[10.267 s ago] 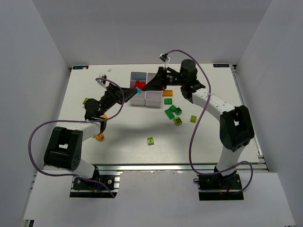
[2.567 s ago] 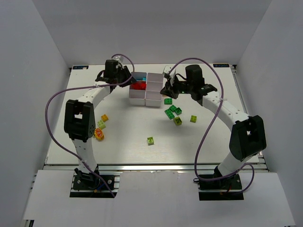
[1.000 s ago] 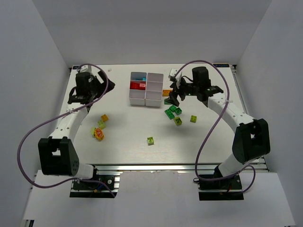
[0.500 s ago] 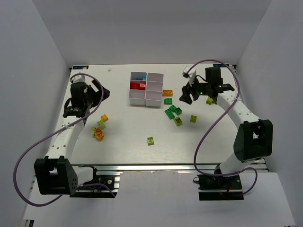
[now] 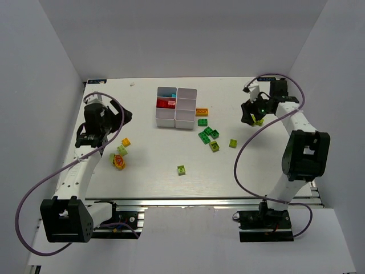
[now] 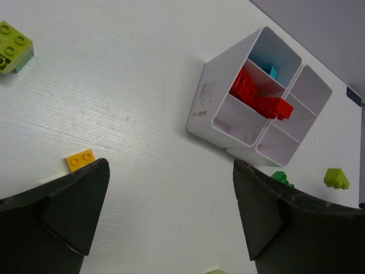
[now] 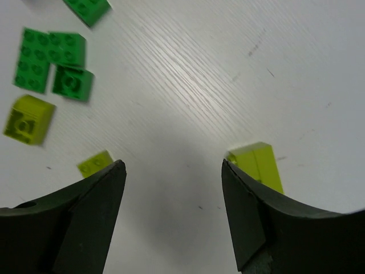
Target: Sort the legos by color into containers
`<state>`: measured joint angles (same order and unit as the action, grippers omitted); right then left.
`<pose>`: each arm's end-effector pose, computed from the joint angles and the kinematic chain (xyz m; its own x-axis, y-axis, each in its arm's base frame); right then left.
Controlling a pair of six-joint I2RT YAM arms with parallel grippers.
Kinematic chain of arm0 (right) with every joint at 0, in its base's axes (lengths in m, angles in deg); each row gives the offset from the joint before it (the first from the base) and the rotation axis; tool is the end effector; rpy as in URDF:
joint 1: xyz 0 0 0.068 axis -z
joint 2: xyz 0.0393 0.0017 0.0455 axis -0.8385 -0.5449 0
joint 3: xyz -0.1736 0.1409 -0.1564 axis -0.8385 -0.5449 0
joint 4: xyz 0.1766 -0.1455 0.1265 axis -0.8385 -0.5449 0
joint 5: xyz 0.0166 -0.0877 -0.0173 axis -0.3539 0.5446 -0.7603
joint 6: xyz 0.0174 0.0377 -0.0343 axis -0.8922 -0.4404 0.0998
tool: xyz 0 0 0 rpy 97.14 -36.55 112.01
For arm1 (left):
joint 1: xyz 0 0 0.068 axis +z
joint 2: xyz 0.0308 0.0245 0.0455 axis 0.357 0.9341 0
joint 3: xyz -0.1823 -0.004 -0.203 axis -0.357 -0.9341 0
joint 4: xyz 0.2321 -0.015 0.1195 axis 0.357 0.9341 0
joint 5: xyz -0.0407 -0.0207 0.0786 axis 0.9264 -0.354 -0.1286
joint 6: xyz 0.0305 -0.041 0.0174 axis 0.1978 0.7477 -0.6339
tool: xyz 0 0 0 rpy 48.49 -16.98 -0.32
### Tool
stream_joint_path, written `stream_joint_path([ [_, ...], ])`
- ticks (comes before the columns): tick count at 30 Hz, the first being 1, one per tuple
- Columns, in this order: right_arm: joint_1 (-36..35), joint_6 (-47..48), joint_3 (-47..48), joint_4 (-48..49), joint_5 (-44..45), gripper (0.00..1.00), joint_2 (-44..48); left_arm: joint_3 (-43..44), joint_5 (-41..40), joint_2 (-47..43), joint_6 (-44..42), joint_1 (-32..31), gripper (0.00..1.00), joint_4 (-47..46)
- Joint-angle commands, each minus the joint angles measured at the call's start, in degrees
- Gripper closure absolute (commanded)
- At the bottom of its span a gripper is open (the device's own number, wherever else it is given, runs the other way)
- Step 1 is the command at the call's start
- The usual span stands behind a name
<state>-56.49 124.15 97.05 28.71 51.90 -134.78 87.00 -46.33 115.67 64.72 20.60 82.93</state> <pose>0.3772 0.0142 0.2613 -0.4143 -0.5282 -0.7412 -0.7091 0.6978 -0.1010 0.2583 -0.0038 0.2987 -0.4423 -0.5404 -0.7158 -0.2086 0.8382 -0.5039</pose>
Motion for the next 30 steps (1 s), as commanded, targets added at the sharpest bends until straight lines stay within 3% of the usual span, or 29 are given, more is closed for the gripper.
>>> stream_joint_path([
  [1, 3.72, 10.14, 6.23, -8.22, 1.13, 0.28, -4.53, -1.34, 1.15, -2.23, -0.10, 0.23, 0.02, -0.68],
  [6, 6.45, 18.06, 12.12, -15.09, 2.01, 0.38, -10.35, -2.75, 2.03, -2.32, 0.60, 0.23, 0.02, -1.64],
  [15, 8.65, 22.12, 14.41, -13.87, 7.72, 0.38, -16.06, -3.01, 2.56, -1.88, 0.69, 0.23, 0.02, -2.09],
  [30, 9.35, 23.34, 19.25, -11.94, 9.57, 0.38, -22.65, -2.13, 3.70, -1.00, 1.04, 0.23, 0.02, -1.65],
])
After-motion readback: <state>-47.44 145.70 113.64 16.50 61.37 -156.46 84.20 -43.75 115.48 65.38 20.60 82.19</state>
